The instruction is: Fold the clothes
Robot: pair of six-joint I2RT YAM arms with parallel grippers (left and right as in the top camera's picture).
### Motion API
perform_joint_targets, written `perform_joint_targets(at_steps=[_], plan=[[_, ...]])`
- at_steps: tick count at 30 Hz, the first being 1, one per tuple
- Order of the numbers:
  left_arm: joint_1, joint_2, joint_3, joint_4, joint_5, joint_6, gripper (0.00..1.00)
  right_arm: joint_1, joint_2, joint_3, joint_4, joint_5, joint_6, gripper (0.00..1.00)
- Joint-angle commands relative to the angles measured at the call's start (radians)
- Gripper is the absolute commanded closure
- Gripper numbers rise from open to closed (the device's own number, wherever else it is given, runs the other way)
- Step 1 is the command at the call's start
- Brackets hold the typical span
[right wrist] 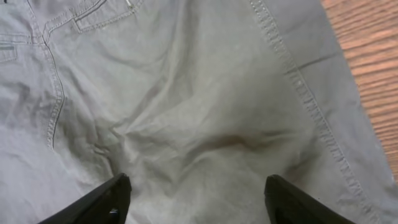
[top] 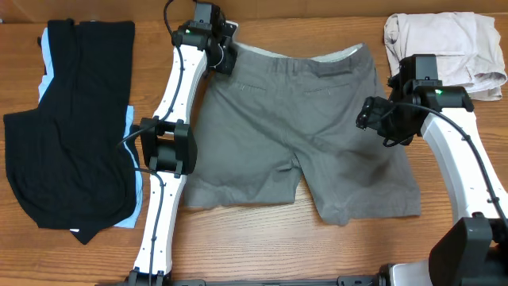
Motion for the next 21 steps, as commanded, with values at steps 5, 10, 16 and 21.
perform_joint_targets(at_steps=[5, 10, 16, 21], plan=[[0.166, -0.103, 0.006, -0.239, -0.209, -0.27, 0.96, 0.039, -0.016, 0.017, 0.023, 0.01, 0.048, 0.33], [0.271, -0.146, 0.006, -0.406, -0.15, -0.265, 0.9, 0.045, 0.013, 0.016, 0.019, 0.009, 0.093, 0.34], [0.338, -0.159, 0.006, -0.543, -0.008, -0.176, 0.37, 0.061, 0.073, 0.016, -0.013, 0.002, 0.116, 0.34], [0.334, -0.214, 0.006, -0.534, 0.028, -0.168, 0.16, 0.103, 0.102, 0.016, -0.067, -0.013, 0.118, 0.34]])
